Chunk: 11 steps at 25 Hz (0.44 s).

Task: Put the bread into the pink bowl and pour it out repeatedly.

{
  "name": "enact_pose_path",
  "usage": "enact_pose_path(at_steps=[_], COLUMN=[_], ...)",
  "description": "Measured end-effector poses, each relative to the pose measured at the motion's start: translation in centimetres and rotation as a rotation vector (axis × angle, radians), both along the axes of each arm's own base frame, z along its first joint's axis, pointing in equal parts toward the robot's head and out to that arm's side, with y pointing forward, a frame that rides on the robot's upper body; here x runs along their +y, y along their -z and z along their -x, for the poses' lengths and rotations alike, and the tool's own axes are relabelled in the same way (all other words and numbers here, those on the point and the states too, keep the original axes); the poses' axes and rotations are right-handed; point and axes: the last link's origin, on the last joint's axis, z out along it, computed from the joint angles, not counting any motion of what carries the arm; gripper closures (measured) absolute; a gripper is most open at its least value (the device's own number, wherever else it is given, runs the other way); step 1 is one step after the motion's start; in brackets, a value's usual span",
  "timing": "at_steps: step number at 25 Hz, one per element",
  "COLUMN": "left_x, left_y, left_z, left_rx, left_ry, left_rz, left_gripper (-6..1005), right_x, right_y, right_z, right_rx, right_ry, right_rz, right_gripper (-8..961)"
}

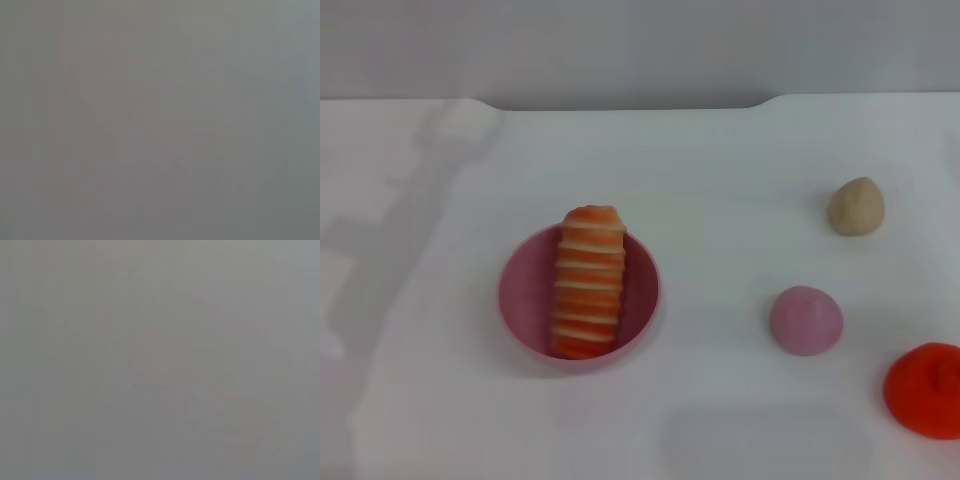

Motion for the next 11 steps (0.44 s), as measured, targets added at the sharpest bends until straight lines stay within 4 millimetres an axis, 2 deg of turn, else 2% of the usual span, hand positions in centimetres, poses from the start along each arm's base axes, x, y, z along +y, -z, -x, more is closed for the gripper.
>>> enact_pose_path(at_steps=[7,11], left_x=[-1.9,-2.7], left_y=[0.9,0.8], left_z=[3.6,5.1], left_rx=[-0.023,-0.042], left_ry=[-0.115,-0.150], left_rz=[-0.106,-0.124], left_gripper=[197,197], right_x=[-1.7,-2.6], right_y=[-2.8,-4.1], right_z=[-4.8,-6.6], right_rx=[0.072,0.106], right_ry=[0.195,0.267], right_rz=[-0.157,-0.223], right_gripper=[325,325])
